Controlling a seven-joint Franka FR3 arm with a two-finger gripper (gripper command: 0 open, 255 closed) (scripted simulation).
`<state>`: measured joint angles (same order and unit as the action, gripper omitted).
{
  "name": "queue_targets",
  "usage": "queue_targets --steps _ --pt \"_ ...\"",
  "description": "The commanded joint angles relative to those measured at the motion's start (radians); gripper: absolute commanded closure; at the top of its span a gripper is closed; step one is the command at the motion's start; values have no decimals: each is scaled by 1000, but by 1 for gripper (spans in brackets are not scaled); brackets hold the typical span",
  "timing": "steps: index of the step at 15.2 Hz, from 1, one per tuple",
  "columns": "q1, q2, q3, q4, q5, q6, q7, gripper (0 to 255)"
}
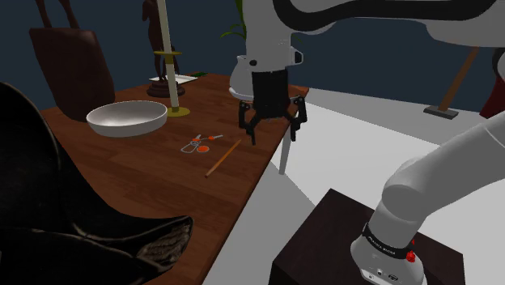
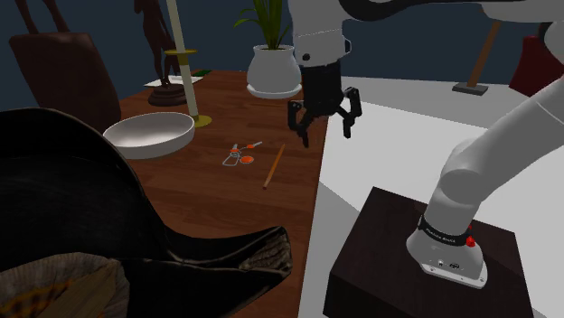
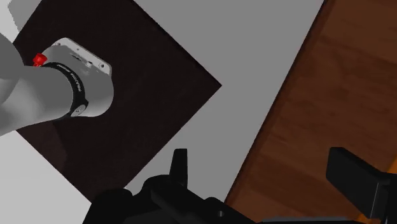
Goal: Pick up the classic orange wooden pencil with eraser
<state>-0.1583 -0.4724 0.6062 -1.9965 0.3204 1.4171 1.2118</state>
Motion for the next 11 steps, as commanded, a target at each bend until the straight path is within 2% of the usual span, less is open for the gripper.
queue_targets --steps 1,5,7,8,9,11 --pt "-31 77 72 86 -13 -8 148 0" --pt "-89 297 238 275 -109 -10 452 0" --pt "-91 445 321 384 -202 -21 627 0" --pt "-74 529 352 444 -261 -33 719 0" --pt "-45 603 367 499 -313 -48 797 0" --pt "-34 588 345 463 -302 -19 785 0"
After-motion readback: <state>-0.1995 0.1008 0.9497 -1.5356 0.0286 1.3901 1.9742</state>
